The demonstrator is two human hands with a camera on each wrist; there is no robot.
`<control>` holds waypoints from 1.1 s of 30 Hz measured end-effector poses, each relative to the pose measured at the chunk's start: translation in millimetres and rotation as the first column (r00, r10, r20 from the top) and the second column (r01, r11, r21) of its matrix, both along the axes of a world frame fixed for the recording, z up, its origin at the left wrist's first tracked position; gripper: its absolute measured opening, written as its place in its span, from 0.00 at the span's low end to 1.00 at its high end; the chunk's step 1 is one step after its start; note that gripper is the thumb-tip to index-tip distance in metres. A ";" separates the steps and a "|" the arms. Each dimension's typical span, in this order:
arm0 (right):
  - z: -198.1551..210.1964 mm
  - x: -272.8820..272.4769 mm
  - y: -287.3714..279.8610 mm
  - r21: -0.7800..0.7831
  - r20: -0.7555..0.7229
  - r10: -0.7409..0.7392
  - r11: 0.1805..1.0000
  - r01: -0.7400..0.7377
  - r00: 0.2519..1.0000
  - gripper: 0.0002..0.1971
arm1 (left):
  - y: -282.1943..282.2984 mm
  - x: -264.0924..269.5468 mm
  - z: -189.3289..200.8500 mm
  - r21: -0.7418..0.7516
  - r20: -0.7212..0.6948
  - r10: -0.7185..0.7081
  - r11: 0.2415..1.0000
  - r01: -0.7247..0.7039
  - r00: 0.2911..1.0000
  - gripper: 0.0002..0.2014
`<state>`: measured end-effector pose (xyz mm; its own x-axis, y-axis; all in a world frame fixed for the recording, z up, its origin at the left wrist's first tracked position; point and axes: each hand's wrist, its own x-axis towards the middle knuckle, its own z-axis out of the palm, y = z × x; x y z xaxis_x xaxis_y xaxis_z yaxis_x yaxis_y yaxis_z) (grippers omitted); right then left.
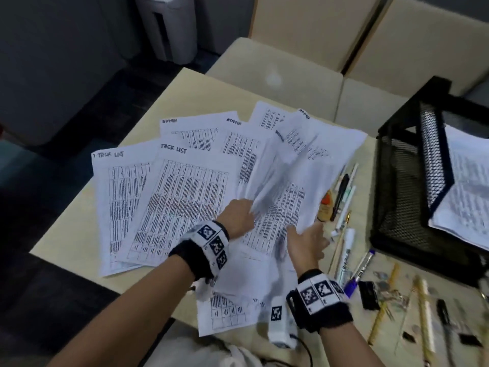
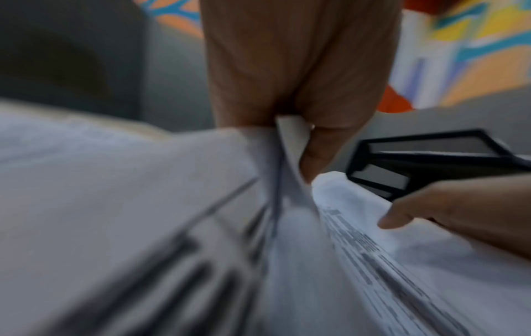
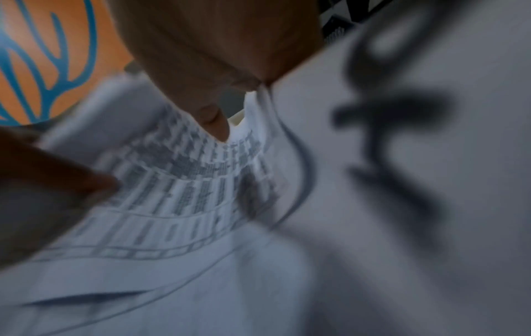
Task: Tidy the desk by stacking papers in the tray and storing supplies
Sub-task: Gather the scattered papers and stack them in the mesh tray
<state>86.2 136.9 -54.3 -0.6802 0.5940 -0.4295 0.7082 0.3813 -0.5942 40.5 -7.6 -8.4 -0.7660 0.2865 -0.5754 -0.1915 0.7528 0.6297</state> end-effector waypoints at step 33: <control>95.2 -102.0 62.1 0.373 -0.624 0.126 0.915 0.152 0.771 0.14 | -134.7 -28.0 -21.6 -0.178 0.002 0.568 0.810 -0.559 0.823 0.03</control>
<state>-15.8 199.0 40.9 -0.6994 0.6222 0.3516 0.2367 0.6659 -0.7075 12.5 -142.3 -30.0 -0.7311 -0.2872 -0.6189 -0.6433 0.5924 0.4850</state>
